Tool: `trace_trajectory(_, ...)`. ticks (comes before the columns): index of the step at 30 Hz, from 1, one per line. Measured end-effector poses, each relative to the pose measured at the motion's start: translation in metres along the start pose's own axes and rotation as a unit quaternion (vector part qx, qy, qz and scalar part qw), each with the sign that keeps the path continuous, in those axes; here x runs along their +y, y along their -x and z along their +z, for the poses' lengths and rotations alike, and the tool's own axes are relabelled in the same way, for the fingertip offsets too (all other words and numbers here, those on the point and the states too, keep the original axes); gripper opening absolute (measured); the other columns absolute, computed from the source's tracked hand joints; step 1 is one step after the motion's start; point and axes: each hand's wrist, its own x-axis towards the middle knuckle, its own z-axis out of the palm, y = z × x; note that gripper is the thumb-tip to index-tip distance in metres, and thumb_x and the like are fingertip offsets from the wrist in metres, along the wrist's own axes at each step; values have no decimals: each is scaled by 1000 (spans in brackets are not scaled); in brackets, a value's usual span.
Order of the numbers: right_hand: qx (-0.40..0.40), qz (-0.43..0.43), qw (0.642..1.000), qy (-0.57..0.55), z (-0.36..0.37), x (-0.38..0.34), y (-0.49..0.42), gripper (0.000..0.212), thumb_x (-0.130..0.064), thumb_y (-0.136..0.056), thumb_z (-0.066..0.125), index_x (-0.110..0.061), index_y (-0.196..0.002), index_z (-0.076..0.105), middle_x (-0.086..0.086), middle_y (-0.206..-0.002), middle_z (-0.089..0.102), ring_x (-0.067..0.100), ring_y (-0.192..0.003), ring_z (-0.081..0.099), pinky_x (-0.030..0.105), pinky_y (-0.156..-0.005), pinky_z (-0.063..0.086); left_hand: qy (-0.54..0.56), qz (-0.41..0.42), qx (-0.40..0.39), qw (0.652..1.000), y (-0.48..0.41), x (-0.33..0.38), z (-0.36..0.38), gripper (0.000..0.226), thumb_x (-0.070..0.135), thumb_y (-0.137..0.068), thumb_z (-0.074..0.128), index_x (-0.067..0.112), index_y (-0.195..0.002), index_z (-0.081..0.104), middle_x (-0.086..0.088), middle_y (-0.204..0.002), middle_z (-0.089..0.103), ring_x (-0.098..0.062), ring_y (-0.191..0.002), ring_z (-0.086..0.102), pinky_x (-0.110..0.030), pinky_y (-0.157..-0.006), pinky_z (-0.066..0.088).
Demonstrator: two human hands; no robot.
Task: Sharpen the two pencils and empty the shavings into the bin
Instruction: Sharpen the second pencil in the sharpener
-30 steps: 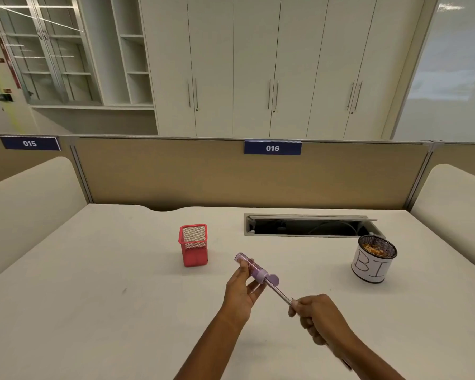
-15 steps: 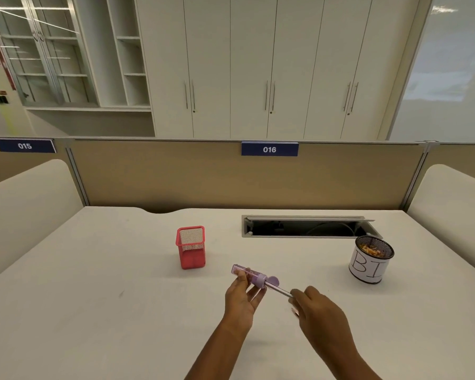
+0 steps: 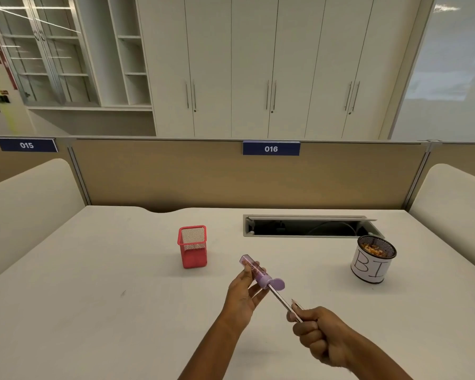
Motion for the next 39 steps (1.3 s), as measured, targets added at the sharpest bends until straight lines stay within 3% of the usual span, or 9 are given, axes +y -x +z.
trace_trajectory(3, 56, -56, 989, 126, 0, -1, 0, 32, -31, -95, 44, -7, -78, 57, -4, -40, 33, 4, -30, 22, 11, -28, 15, 12, -2, 8, 1000, 1, 1, 0, 17, 12, -95, 44, 2, -100, 57, -11, -88, 62, -28, -79, 59, -26, -49, 56)
trace_trajectory(7, 125, -184, 919, 325, -1, 1, 6, 28, -26, -95, 48, -10, -77, 62, -6, -42, 38, 6, -35, 23, 15, -39, 15, 82, 13, 36, 996, -5, 4, -8, 19, 14, -95, 44, -1, -99, 55, -14, -87, 61, -29, -80, 59, -29, -46, 56)
trace_trajectory(11, 123, -190, 923, 311, -10, 4, 14, 28, -23, -94, 49, -10, -74, 62, -4, -41, 35, 7, -35, 19, 13, -37, 14, 149, 33, 52, 987, -11, 12, -23, 26, 19, -96, 42, 0, -111, 49, -15, -82, 62, -27, -70, 65, -29, -44, 56)
trace_trajectory(14, 122, -193, 927, 298, -15, 6, 15, 28, -21, -95, 49, -9, -73, 61, -4, -40, 35, 7, -33, 18, 12, -36, 14, 202, 16, 48, 978, -11, 12, -28, 23, 19, -98, 39, 0, -106, 49, -17, -82, 63, -23, -47, 68, -31, -40, 55)
trace_trajectory(19, 145, -262, 901, 313, -17, 11, 12, 17, -11, -90, 57, -7, -74, 62, -7, -36, 41, 5, -29, 27, 13, -33, 20, 231, -5, 41, 972, -6, 6, -25, 29, 16, -99, 36, -3, -86, 52, -19, -88, 57, -22, -45, 67, -32, -42, 54)
trace_trajectory(26, 223, -356, 790, 446, -14, 22, 12, 6, -26, -86, 63, -29, -80, 64, -5, -52, 55, -3, -45, 48, 10, -50, 35, 231, -26, 27, 972, 7, 2, -18, 29, 15, -99, 37, -3, -83, 54, -20, -78, 66, -24, -45, 68, -34, -41, 54)
trace_trajectory(31, 250, -395, 725, 506, -4, 22, 10, 24, -25, -89, 57, -45, -76, 52, -9, -65, 53, -16, -69, 50, 10, -56, 39, 216, -32, 16, 976, 10, -5, -18, 30, 17, -98, 39, -5, -86, 55, -17, -59, 70, -24, -49, 69, -34, -42, 56)
trace_trajectory(34, 278, -432, 668, 538, -5, 24, 0, 12, -24, -89, 57, -35, -89, 63, -12, -68, 49, -22, -84, 44, 8, -57, 34, 197, -30, 5, 980, 13, -8, -17, 30, 17, -98, 39, -6, -87, 55, -18, -61, 70, -25, -51, 69, -33, -42, 56)
trace_trajectory(39, 307, -457, 561, 618, -11, 27, -8, 33, -16, -57, 87, -32, -74, 64, -10, -53, 47, 3, -42, 50, 10, -37, 31, 166, -11, 17, 986, 13, -10, -18, 31, 17, -97, 40, -6, -84, 55, -20, -81, 66, -24, -52, 70, -32, -47, 58)
